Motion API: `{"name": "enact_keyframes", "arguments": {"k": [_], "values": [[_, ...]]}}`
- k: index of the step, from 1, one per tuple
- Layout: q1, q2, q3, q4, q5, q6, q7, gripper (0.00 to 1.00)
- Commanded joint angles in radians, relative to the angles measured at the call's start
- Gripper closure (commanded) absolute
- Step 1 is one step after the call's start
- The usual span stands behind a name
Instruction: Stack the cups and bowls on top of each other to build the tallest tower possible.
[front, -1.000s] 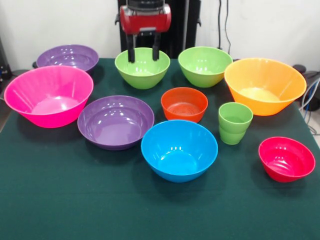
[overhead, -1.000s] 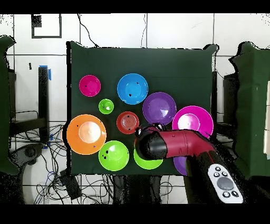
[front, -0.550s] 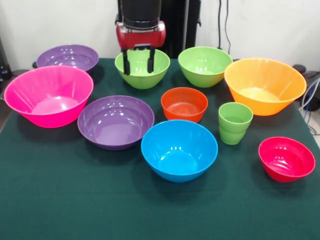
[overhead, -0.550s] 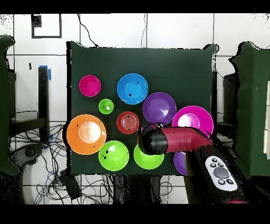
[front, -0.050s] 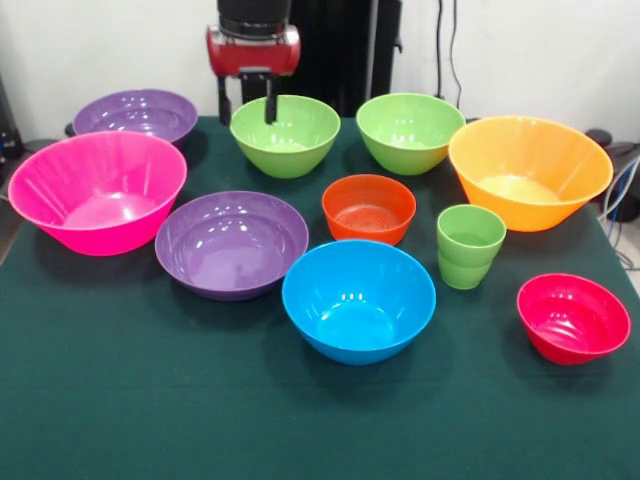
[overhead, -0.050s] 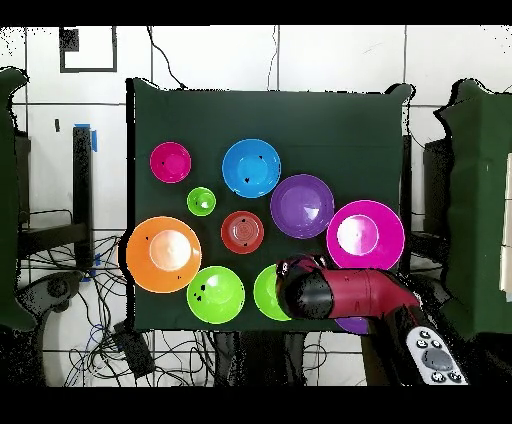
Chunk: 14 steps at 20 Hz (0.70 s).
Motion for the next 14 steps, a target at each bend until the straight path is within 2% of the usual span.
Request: {"name": "enact_keyframes", "arguments": {"k": [1, 7, 11, 14], "values": [[-0.014, -0.031, -0.064, 0.146, -0.163, -0.149, 0.065, 0.0], [-0.03, 0.011, -0.122, 0.181, -0.225, -0.234, 0.097, 0.0], [0.004, 0.081, -0.19, 0.15, -0.261, -0.312, 0.125, 0.0], [0.026, 0.103, -0.216, 0.139, -0.261, -0.345, 0.134, 0.0]]}}
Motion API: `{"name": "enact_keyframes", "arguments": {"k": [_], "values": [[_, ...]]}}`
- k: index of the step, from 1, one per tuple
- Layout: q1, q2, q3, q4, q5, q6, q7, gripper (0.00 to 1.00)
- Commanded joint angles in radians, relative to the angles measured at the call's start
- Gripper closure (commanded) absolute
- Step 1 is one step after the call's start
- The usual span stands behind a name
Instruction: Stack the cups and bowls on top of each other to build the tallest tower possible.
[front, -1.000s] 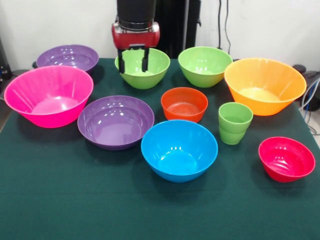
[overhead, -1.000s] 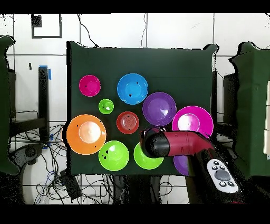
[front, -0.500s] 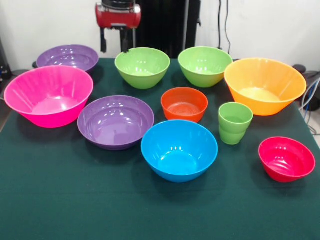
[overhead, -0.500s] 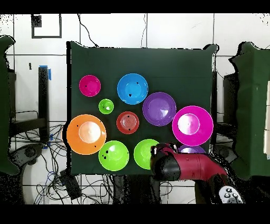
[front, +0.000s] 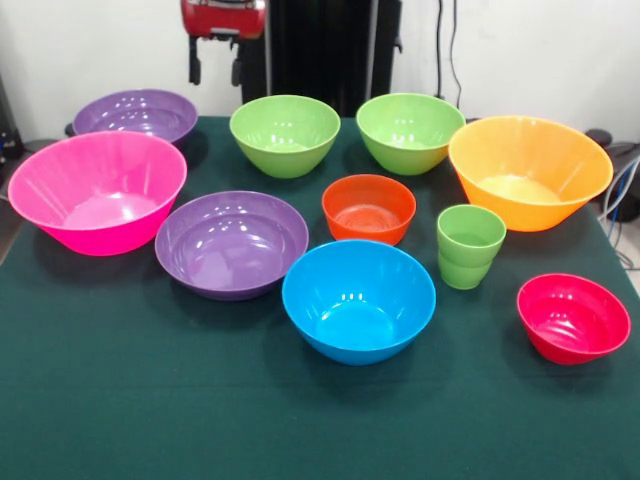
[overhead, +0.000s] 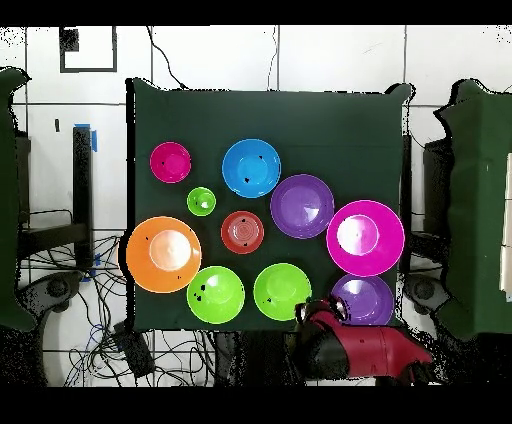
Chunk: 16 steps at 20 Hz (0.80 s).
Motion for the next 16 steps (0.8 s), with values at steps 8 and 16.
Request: {"name": "enact_keyframes", "arguments": {"k": [8, 16], "values": [[0.067, 0.139, -0.057, -0.011, -0.06, -0.151, 0.123, 0.0], [0.041, 0.128, -0.03, 0.002, -0.052, -0.127, 0.107, 0.0]]}}
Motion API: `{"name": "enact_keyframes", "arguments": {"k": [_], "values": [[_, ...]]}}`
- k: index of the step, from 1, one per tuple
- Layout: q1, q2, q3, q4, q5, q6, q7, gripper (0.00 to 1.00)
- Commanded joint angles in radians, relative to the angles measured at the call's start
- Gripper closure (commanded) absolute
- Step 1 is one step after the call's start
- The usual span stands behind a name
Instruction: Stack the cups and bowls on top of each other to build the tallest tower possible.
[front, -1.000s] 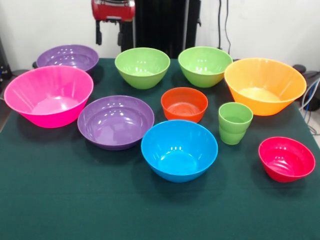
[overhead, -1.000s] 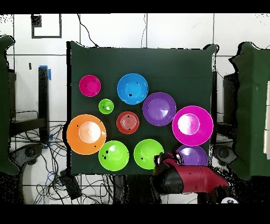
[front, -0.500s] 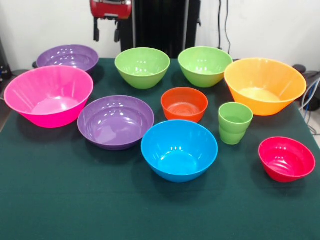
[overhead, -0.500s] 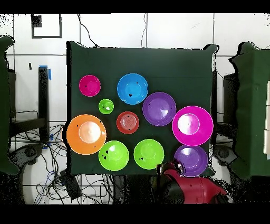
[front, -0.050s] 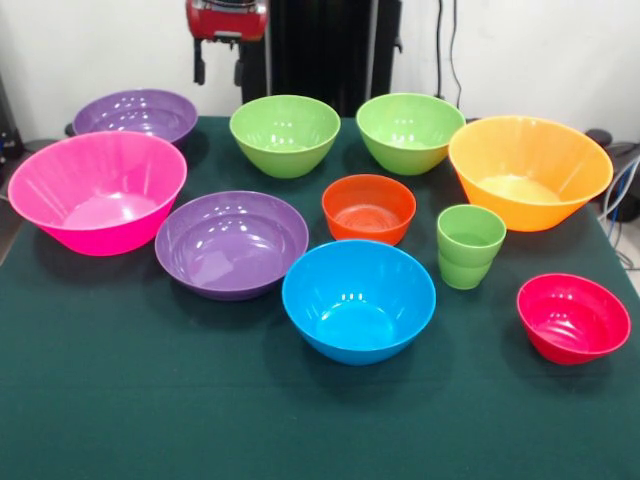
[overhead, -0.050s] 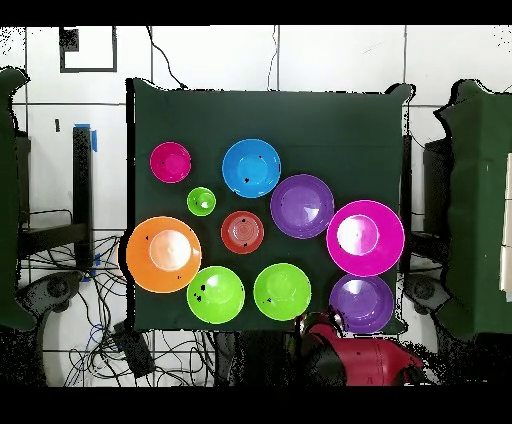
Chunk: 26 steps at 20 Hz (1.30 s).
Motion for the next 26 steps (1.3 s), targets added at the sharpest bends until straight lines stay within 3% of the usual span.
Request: {"name": "enact_keyframes", "arguments": {"k": [1, 8, 26], "values": [[0.007, 0.035, 0.066, 0.003, -0.028, -0.03, 0.107, 0.0], [0.002, 0.085, 0.079, -0.06, -0.019, -0.028, 0.102, 0.0], [-0.137, -0.001, 0.275, -0.128, -0.012, 0.158, -0.05, 0.0]]}}
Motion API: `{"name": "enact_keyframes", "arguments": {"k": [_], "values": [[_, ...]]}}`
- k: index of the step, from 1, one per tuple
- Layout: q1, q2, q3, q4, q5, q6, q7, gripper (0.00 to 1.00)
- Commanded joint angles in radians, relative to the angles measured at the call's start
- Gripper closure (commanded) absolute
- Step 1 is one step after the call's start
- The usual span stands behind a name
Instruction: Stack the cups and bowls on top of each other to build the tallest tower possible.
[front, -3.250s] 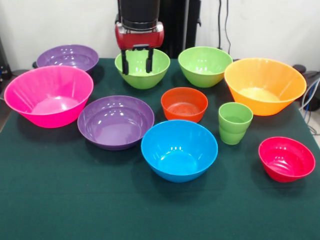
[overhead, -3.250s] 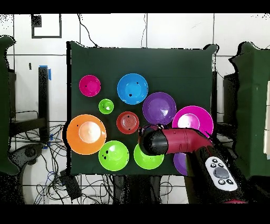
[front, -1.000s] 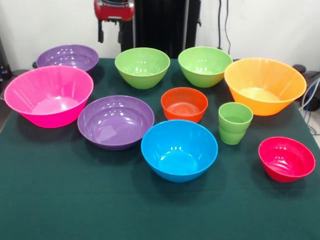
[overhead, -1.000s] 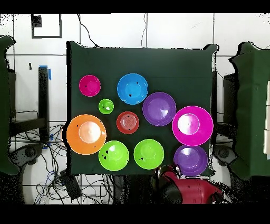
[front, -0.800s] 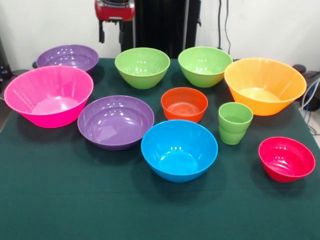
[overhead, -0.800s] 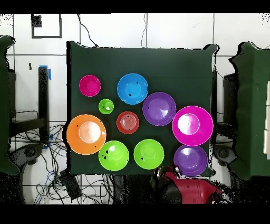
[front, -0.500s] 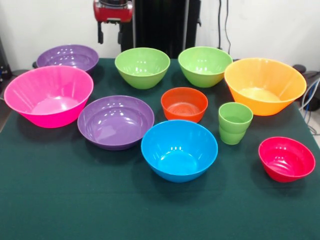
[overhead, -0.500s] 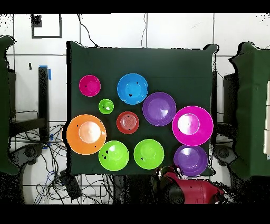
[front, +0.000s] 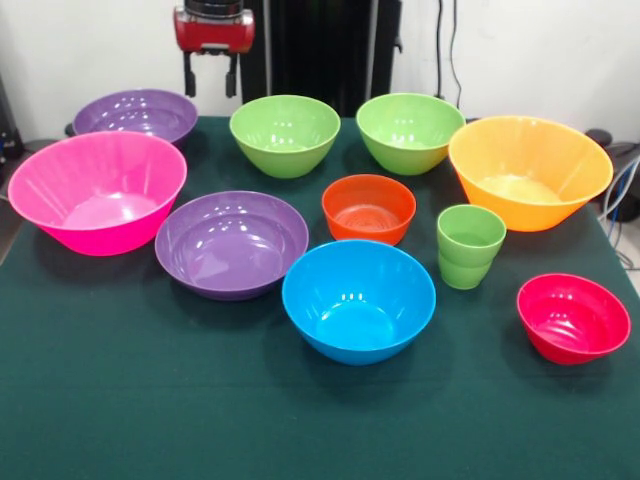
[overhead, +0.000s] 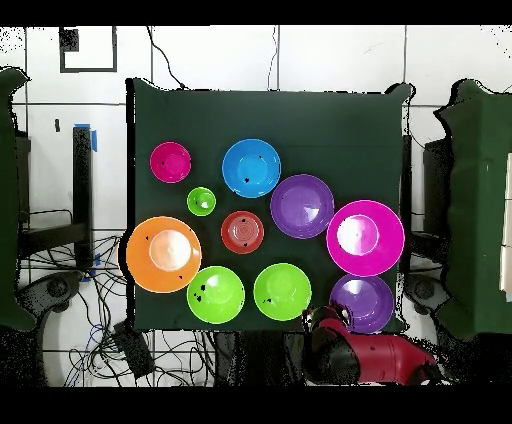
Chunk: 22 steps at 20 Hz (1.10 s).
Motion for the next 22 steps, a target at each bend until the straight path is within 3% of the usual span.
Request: {"name": "enact_keyframes", "arguments": {"k": [1, 4, 13, 22], "values": [[-0.022, -0.022, 0.199, -0.112, -0.009, 0.157, -0.056, 0.0], [-0.023, -0.01, 0.226, -0.138, -0.012, 0.189, -0.076, 0.0], [-0.083, 0.015, 0.376, -0.212, -0.075, 0.34, -0.273, 0.0], [-0.135, 0.035, 0.481, -0.26, -0.156, 0.378, -0.309, 0.0]]}}
